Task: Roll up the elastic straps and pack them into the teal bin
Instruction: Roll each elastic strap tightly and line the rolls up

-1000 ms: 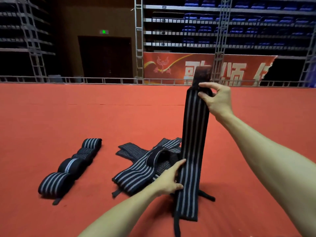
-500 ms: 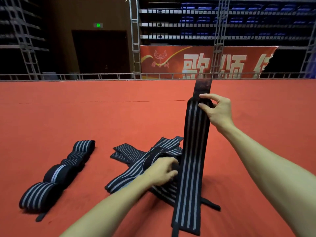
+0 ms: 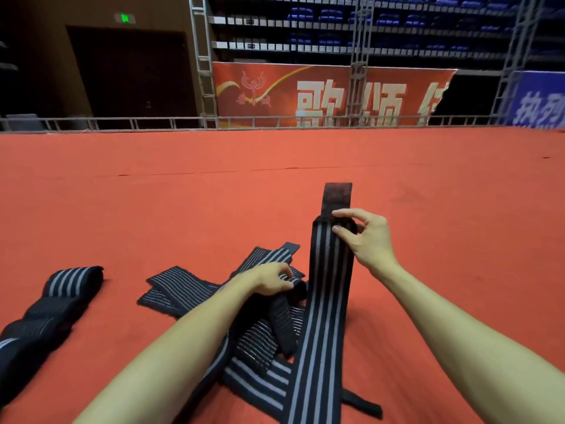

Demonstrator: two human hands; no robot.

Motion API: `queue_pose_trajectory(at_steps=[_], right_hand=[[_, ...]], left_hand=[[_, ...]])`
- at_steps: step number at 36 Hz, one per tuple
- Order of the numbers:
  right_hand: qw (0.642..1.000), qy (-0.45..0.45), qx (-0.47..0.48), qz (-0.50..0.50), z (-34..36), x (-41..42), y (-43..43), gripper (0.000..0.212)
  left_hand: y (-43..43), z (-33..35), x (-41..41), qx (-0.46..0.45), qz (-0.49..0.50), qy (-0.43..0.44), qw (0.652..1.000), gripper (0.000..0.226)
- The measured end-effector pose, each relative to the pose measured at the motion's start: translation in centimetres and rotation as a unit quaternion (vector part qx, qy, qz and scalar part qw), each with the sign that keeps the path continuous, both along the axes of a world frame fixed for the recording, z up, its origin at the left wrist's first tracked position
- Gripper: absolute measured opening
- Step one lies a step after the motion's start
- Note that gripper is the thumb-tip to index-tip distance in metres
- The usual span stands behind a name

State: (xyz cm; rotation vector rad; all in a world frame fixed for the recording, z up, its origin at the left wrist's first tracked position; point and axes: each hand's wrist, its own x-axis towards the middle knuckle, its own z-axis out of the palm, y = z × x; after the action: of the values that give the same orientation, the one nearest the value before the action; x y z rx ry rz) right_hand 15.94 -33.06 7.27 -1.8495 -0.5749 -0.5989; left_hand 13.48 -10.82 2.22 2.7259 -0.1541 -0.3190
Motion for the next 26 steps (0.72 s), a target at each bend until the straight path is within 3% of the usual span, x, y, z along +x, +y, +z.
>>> queue_pose_trajectory(at_steps=[5,10,15,21,26], right_hand=[[1.000,0.005,-0.001,-0.003,-1.4,0.7,-0.2,0.029],[1.000,0.011,0.003,-0.006,-2.1,0.8,-0.3,0.029],[1.000,0.008,0.003,-0.008,-1.5,0.2,-0.9,0.028],[1.000,0.000,0.005,-0.006,-0.3,-0.6,-1.7,0.032],[1.000,-0.003,-0.001,-0.010,0.2,-0.8,-2.1,0.030]], left_hand=[[0.1,-1.1,0.6,-0.021,0.000,-0.010,1.000,0.034],[0.2,-1.4,0.7,-0.099,0.056,-0.084,0.990,0.013],[0.3,-1.0,0.1,-0.077,0.061,-0.099,0.990,0.015],[0.3,0.3,-0.6,-0.084,-0.016,-0.033,0.996,0.014],[0.9,1.5,-0.9,-0.102,-0.039,0.022,0.994,0.026]])
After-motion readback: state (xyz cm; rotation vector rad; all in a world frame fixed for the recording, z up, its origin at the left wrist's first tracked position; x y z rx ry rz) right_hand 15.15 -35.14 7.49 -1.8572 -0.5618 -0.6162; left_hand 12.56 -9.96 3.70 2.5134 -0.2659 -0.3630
